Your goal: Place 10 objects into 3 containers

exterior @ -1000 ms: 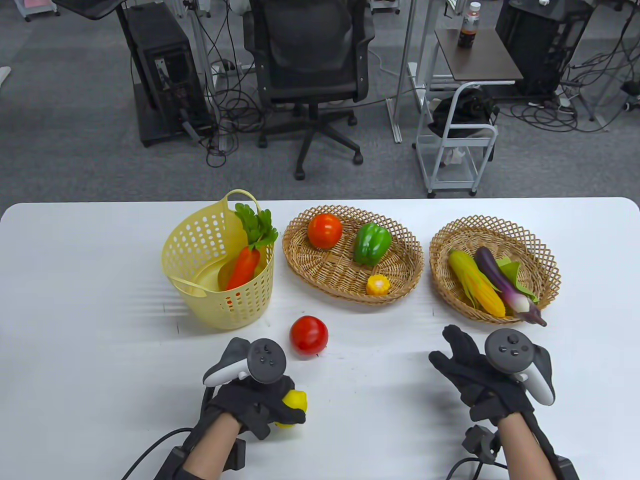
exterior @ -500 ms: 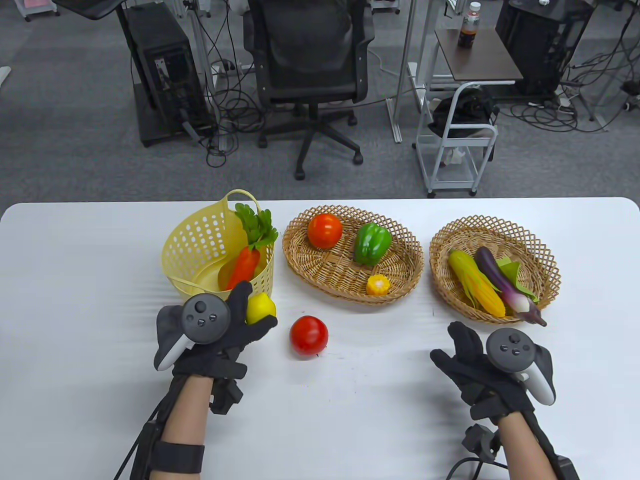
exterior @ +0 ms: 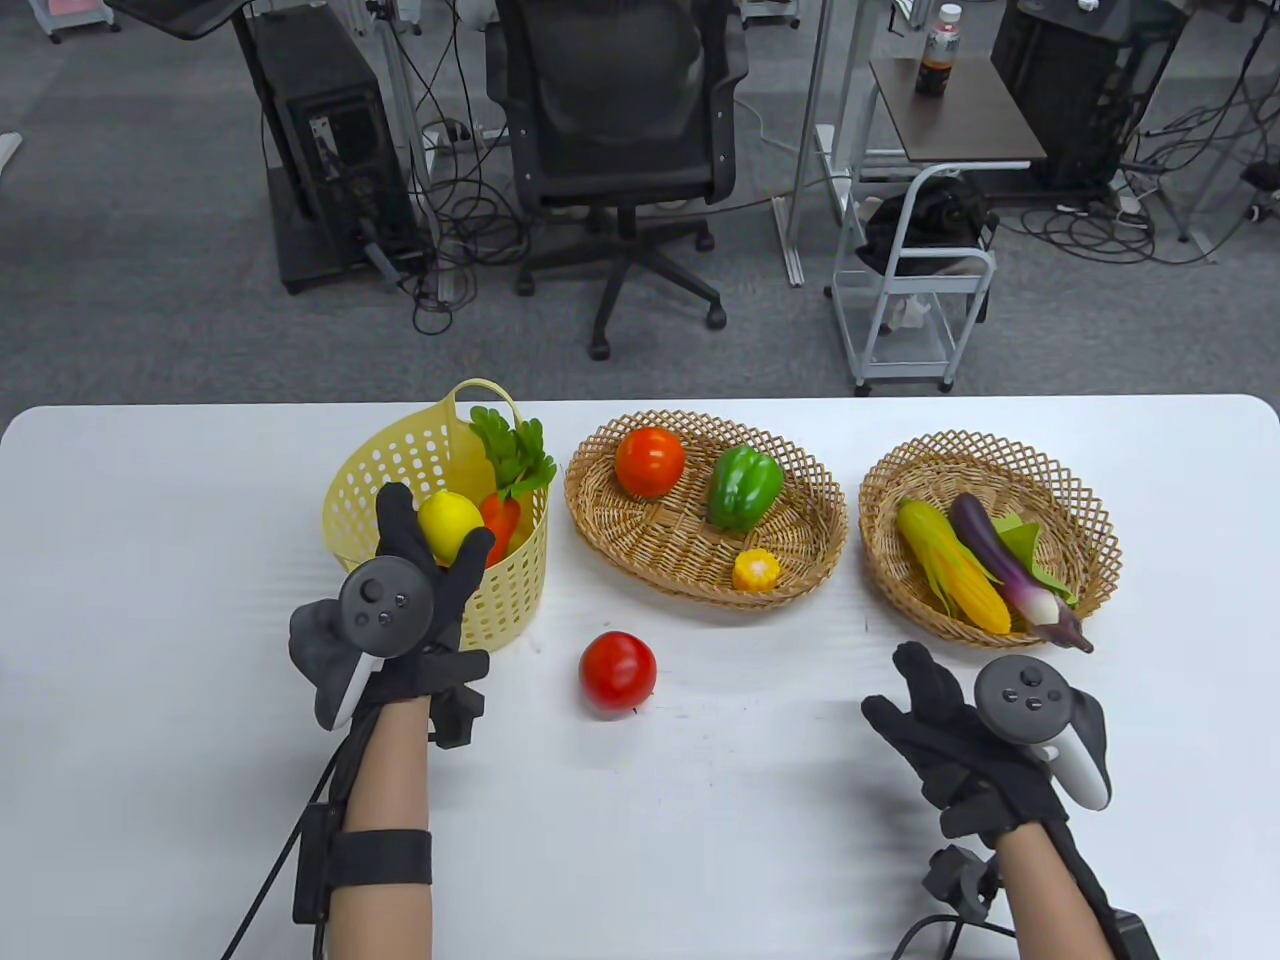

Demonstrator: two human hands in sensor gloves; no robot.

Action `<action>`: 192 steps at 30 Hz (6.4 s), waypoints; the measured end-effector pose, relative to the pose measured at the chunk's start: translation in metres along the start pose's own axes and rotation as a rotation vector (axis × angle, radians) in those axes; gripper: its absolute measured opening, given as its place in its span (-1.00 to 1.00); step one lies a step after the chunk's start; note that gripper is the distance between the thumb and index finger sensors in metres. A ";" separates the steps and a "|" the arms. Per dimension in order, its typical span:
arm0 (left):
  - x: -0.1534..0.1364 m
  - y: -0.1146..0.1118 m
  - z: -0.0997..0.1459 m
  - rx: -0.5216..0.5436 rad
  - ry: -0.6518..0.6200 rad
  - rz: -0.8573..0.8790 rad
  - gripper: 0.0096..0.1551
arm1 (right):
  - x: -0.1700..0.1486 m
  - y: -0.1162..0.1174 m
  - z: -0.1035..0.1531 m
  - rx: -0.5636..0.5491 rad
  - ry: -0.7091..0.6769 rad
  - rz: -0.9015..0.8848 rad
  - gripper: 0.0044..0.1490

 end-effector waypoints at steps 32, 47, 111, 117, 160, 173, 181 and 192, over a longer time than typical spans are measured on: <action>0.022 -0.011 0.026 -0.037 -0.072 -0.094 0.09 | 0.001 0.006 -0.001 0.025 0.001 0.024 0.05; 0.076 -0.098 0.034 -0.704 -0.193 -0.208 0.20 | 0.001 0.006 0.000 0.044 0.004 0.030 0.05; 0.178 -0.119 -0.034 -0.555 -0.158 -0.331 0.20 | 0.001 0.013 -0.002 0.097 0.005 0.077 0.05; 0.183 -0.132 -0.057 -0.543 -0.079 -0.260 0.20 | 0.006 0.011 -0.001 0.076 -0.036 0.053 0.05; 0.139 -0.140 -0.013 -0.253 -0.227 -0.225 0.08 | 0.009 0.019 0.001 0.112 -0.041 0.101 0.05; 0.085 -0.093 0.064 -0.274 -0.270 -0.146 0.07 | 0.014 0.013 0.004 -0.012 -0.050 0.136 0.01; 0.042 -0.095 0.087 -0.262 -0.236 -0.163 0.07 | 0.019 0.014 0.006 -0.100 -0.064 0.238 -0.01; 0.021 -0.099 0.105 -0.181 -0.268 -0.152 0.06 | 0.019 0.014 0.007 -0.166 -0.031 0.329 -0.01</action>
Point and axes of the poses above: the tracker on the back of each hand, its own x axis roughly to the thumb side, its own z axis roughly from the fingertips to the wrist, y = z × x, the point moved 3 cm from there along -z, roughly from the wrist to the fingertips, and after that the axes turned 8 degrees about -x, right-handed, at the moved point
